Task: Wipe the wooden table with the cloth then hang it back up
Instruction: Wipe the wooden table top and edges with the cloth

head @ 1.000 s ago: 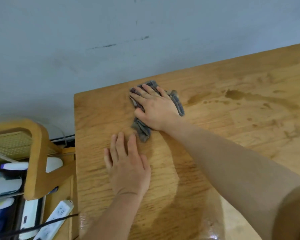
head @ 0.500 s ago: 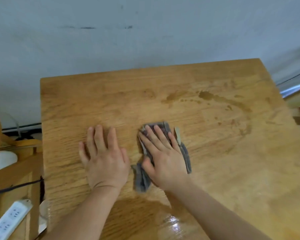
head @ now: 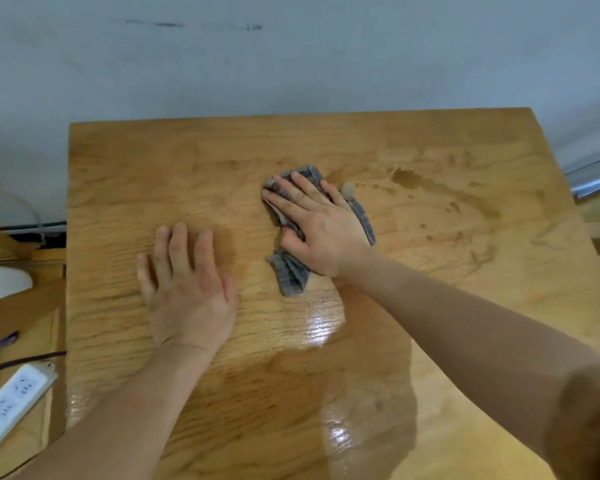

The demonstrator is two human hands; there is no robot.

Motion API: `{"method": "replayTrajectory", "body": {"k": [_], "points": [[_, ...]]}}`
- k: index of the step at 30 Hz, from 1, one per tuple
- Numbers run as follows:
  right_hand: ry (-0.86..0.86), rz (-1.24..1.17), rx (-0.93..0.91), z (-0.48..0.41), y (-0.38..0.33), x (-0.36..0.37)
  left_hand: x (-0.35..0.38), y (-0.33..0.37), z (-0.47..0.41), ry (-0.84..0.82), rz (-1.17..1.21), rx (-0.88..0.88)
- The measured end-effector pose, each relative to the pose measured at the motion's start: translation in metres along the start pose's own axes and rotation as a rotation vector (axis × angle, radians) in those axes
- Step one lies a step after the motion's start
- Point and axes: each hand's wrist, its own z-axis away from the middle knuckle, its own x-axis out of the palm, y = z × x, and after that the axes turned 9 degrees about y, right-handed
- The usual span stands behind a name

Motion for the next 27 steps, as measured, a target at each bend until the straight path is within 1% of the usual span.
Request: {"method": "replayTrajectory", "body": {"k": [4,7,9,11,14,16,18,20,24,26,27], "points": [[-0.022,-0.012,0.008,-0.007,0.003,0.001,-0.001,0.018,-0.006,-0.029,-0.033,-0.094],[-0.024,-0.029,-0.003,-0.007,0.006,0.001,0.006,0.055,-0.002,-0.051,-0.040,-0.015],[-0.027,-0.041,0.007,-0.021,0.019,0.000,0.013,0.074,0.002,-0.030,-0.035,-0.045],[0.000,-0.043,0.067,-0.048,0.046,-0.005,0.018,0.081,0.004,0.016,-0.030,-0.107],[0.023,-0.002,0.167,-0.090,0.090,-0.013,0.022,0.082,0.003,0.061,-0.039,-0.111],[0.029,0.002,0.210,-0.102,0.099,-0.011,0.023,0.081,0.002,0.063,-0.048,-0.116],[0.055,0.002,0.223,-0.094,0.088,-0.007,0.025,0.080,0.003,0.069,-0.064,-0.113],[0.069,0.004,0.169,-0.058,0.064,-0.005,0.024,0.079,0.006,0.075,-0.068,-0.111],[0.004,-0.113,-0.029,0.067,0.012,-0.004,0.023,0.078,0.006,0.108,-0.039,-0.114],[-0.049,-0.140,-0.126,0.106,0.010,-0.004,0.023,0.080,0.006,0.096,-0.039,-0.116],[-0.080,-0.149,-0.206,0.106,0.018,-0.006,0.023,0.080,0.006,0.092,-0.041,-0.116]]}}
